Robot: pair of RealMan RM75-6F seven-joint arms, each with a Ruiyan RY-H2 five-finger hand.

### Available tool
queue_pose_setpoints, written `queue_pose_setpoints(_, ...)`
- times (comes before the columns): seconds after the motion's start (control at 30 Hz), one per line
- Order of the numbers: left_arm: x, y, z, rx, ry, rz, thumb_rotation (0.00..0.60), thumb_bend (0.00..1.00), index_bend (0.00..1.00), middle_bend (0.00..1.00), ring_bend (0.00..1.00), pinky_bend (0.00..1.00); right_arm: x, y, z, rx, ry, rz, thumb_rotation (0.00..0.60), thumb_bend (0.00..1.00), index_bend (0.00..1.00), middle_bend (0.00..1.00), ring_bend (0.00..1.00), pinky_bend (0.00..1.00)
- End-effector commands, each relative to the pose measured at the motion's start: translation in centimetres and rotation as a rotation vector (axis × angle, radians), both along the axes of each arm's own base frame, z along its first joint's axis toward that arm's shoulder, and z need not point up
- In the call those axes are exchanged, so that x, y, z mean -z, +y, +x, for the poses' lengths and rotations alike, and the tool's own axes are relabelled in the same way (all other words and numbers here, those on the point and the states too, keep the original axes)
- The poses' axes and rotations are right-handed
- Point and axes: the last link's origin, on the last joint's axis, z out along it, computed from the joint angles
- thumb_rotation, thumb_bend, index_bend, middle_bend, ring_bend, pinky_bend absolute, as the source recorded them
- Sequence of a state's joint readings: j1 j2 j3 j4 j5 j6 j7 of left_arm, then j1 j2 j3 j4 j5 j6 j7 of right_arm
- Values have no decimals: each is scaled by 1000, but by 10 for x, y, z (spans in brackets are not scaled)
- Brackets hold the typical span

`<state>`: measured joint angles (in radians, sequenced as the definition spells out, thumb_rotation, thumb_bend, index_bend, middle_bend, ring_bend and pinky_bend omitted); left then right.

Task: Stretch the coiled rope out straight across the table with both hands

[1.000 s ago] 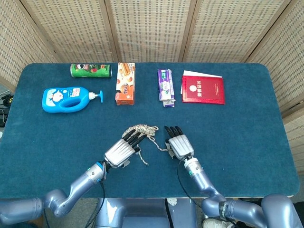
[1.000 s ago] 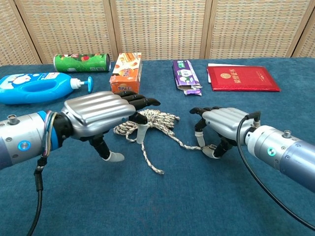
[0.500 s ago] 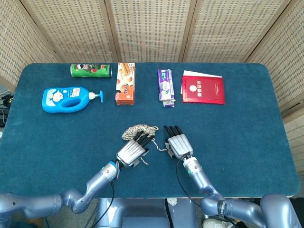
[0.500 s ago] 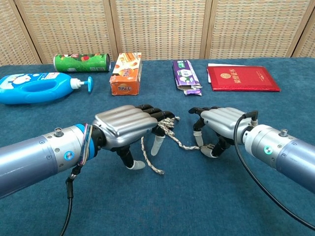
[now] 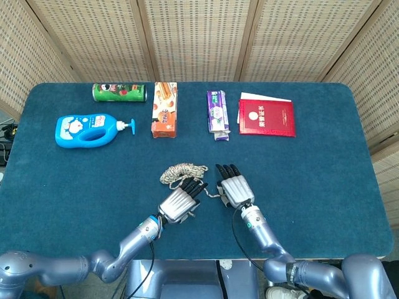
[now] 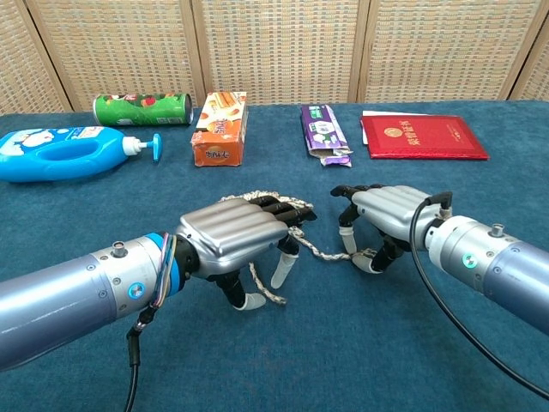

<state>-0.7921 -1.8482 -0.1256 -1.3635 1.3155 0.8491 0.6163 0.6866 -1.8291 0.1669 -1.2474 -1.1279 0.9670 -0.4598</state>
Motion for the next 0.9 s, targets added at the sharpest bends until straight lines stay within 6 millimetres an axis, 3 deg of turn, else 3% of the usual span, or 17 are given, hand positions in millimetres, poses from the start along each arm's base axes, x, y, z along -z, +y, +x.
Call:
queue_pose_setpoints(0.03, 3, 0, 0, -7, -10, -11, 600, 300, 557, 0, 0, 0, 0, 0, 0, 1, -3, 2, 600, 432, 611, 0, 0, 0)
queue_pose_setpoints(0.9, 20, 2, 8, -23, -29, -36, 600, 360, 570, 0, 0, 0, 0, -2, -7, 22, -5, 5, 600, 432, 625, 0, 0, 0)
